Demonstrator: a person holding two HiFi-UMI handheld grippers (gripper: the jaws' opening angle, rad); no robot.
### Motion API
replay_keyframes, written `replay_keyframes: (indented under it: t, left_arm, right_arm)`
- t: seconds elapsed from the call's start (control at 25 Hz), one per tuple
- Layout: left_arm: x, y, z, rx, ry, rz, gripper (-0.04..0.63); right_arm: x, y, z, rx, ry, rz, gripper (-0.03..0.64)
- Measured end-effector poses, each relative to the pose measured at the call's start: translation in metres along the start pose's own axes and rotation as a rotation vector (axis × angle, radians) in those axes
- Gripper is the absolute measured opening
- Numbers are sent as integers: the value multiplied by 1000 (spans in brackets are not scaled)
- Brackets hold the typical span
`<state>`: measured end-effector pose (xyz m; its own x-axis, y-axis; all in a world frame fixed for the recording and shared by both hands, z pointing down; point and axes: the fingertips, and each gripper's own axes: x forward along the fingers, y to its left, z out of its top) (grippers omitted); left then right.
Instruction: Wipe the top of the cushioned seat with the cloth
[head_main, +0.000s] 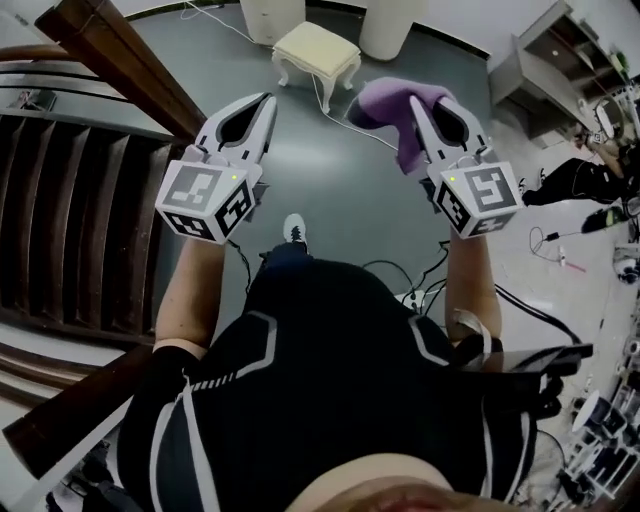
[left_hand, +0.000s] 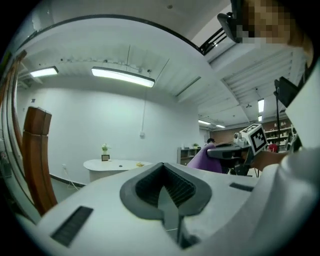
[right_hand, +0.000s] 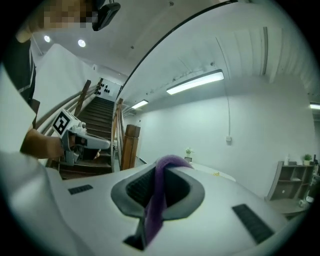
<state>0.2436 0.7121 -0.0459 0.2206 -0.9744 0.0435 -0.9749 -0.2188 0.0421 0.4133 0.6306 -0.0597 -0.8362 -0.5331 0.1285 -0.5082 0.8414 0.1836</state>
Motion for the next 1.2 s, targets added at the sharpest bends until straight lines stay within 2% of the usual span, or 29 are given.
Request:
replay_keyframes:
  t: [0.08, 0.24, 0.36, 0.44, 0.64, 0.88, 1.08, 1.2]
  left_arm:
    - [33, 33, 15, 26, -11, -24, 3]
    - [99, 102, 29, 66, -26, -21, 3]
    - [152, 132, 31, 6, -65, -54, 3]
    - [190, 148, 25, -22, -56, -56, 3]
    - [290, 191, 10, -32, -16, 34, 3]
    - [410, 237, 0, 21, 60, 190, 3]
    - [437, 272, -4, 30, 101, 227, 3]
    - [464, 309, -14, 35, 135, 229, 3]
  right_arm:
    - [46, -22, 0, 23, 14, -6, 23]
    - [119, -64, 4, 53, 41, -31, 23]
    - [161, -100, 2, 47, 57, -41, 23]
    - [186, -127, -1, 52, 50, -41, 23]
    - [253, -212, -17, 84, 9, 6, 23]
    - [333, -319, -30, 95, -4, 99, 23]
    - [385, -344, -36, 96, 7, 134, 23]
    - [431, -354, -48, 113, 35, 148, 23]
